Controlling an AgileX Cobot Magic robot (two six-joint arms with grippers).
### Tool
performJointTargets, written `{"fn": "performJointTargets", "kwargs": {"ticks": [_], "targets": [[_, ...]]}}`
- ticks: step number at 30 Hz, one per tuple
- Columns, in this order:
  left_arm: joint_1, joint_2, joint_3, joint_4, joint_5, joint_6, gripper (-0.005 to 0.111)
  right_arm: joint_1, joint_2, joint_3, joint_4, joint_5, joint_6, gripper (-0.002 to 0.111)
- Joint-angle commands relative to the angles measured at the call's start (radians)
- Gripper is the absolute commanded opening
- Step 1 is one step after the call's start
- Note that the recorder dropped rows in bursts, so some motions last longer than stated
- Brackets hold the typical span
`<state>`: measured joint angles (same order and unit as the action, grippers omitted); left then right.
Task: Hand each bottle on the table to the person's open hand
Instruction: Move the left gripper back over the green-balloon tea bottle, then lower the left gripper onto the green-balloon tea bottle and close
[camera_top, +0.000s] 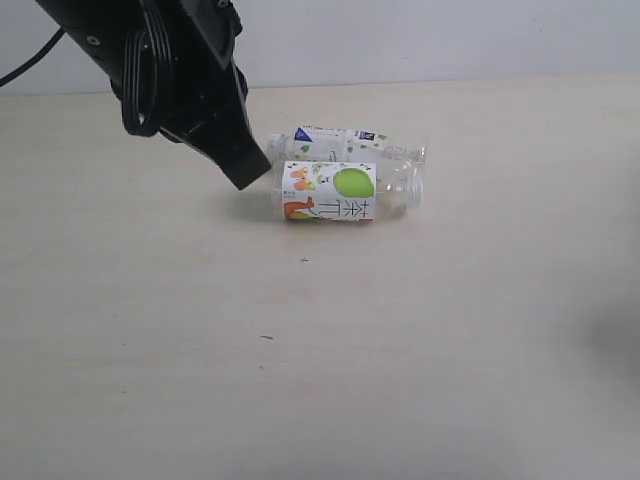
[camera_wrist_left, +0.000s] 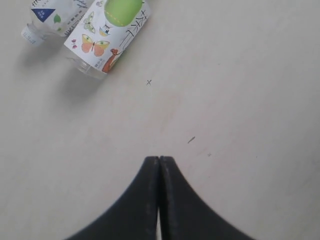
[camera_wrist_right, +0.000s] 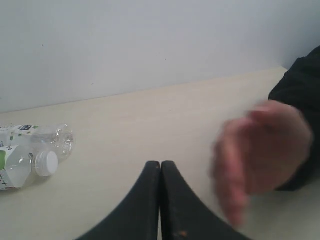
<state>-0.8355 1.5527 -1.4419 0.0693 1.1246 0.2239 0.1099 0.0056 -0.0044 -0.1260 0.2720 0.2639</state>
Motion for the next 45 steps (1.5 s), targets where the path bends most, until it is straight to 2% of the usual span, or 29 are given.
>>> {"fn": "performJointTargets", "kwargs": {"ticks": [1, 14, 18, 20, 23, 26, 32, 33, 35, 39, 42, 45], "targets": [[0.0, 0.0, 0.001, 0.005, -0.002, 0.004, 0.0, -0.005, -0.006, 0.004, -0.007, -0.009, -0.001, 0.0], [0.0, 0.013, 0.001, -0.003, 0.007, 0.004, 0.0, -0.005, -0.006, 0.004, -0.007, -0.009, -0.001, 0.0], [0.0, 0.068, 0.001, -0.001, -0.021, 0.062, 0.0, -0.005, -0.006, 0.004, -0.007, -0.009, -0.001, 0.0], [0.0, 0.118, 0.001, -0.001, -0.077, 0.099, 0.0, -0.005, -0.006, 0.004, -0.007, -0.009, -0.001, 0.0], [0.045, 0.195, -0.004, -0.005, -0.167, 0.161, 0.0, -0.005, -0.006, 0.004, -0.007, -0.009, -0.001, 0.0], [0.093, 0.257, -0.035, -0.039, -0.156, 0.223, 0.0, -0.005, -0.006, 0.004, -0.007, -0.009, -0.001, 0.0], [0.196, 0.366, -0.168, -0.228, -0.083, 0.438, 0.0, -0.005, -0.006, 0.004, -0.007, -0.009, -0.001, 0.0], [0.221, 0.401, -0.239, -0.329, 0.002, 0.576, 0.0, -0.005, -0.006, 0.004, -0.007, -0.009, -0.001, 0.0], [0.237, 0.456, -0.351, -0.426, 0.096, 0.721, 0.0, -0.005, -0.006, 0.004, -0.007, -0.009, -0.001, 0.0], [0.237, 0.558, -0.537, -0.318, 0.096, 0.722, 0.0, -0.005, -0.006, 0.004, -0.007, -0.009, -0.001, 0.0], [0.237, 0.626, -0.591, -0.231, 0.096, 0.806, 0.0, -0.005, -0.006, 0.004, -0.007, -0.009, -0.001, 0.0], [0.237, 0.654, -0.593, -0.233, 0.078, 0.871, 0.0, -0.005, -0.006, 0.004, -0.007, -0.009, -0.001, 0.0]]}}
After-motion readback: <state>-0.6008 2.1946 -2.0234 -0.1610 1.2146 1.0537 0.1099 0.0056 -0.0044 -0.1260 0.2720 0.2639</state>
